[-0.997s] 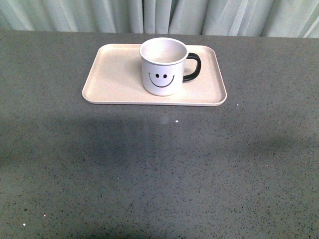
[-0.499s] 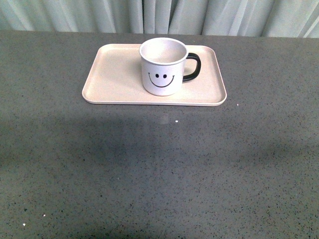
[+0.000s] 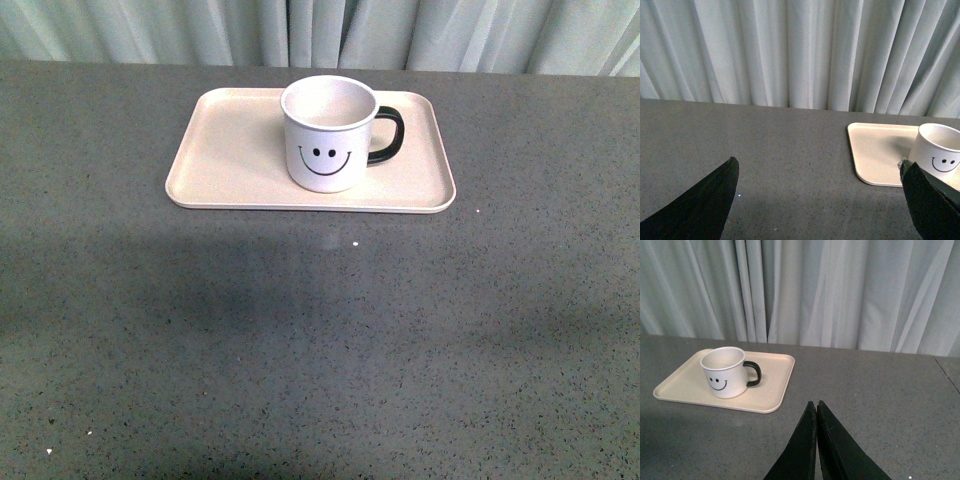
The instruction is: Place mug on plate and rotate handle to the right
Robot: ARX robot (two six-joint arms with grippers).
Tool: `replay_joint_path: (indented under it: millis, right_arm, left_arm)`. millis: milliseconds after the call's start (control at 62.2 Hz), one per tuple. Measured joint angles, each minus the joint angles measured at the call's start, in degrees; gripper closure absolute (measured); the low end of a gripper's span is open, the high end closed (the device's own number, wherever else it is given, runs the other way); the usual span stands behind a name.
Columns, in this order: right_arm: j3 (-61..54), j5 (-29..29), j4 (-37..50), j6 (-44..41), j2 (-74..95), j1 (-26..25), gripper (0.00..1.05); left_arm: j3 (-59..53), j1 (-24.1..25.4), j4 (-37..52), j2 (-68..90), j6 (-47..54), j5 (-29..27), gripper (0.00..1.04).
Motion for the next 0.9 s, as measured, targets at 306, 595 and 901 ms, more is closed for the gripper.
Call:
replay_joint_path:
  millis: [306,595,901]
  right_arm:
    - [0.0,0.0,0.0,0.0,-0.2,0.0,0.65]
    - [0.0,0.0,-0.1,0.0,-0.2,0.0,0.12]
    - [0.0,0.0,-0.1,0.0,-0.2,0.0,0.09]
  left_arm:
    - [0.0,0.0,0.0,0.0,0.0,0.0,0.09]
    - [0.0,0.0,0.0,0.0,0.0,0.0,0.09]
    - [0.0,0.0,0.0,0.0,0.0,0.0,0.09]
